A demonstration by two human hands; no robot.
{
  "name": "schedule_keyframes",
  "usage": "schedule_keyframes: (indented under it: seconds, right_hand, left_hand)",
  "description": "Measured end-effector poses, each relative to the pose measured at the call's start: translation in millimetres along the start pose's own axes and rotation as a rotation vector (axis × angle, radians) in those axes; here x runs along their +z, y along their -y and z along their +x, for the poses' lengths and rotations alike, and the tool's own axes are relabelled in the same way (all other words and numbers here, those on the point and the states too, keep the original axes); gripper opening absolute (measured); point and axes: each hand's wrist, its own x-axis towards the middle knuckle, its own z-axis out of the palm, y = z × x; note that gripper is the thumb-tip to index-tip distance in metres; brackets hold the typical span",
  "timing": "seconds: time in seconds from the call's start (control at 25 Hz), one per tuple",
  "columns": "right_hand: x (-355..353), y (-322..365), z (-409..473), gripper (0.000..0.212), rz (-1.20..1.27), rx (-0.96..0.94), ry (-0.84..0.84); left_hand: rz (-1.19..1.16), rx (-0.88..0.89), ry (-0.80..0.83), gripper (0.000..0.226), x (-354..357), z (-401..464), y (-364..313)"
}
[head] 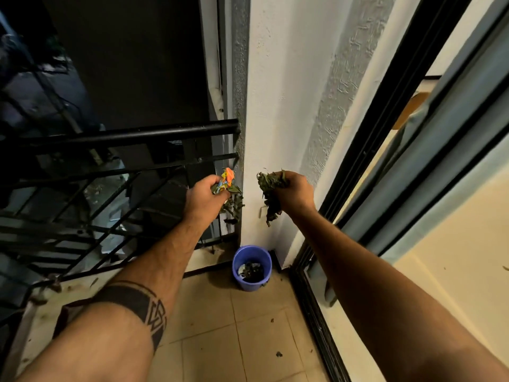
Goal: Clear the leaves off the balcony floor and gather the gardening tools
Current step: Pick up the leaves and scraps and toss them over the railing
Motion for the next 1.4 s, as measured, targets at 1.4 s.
schedule_keyframes:
  seconds: [1.4]
  right_hand:
    - [122.4, -359.8, 214.2, 0.022, -0.097, -0.126, 0.126]
  left_hand:
    - [-0.039, -0.093, -0.114, 0.014, 339.7, 79.9, 264.4]
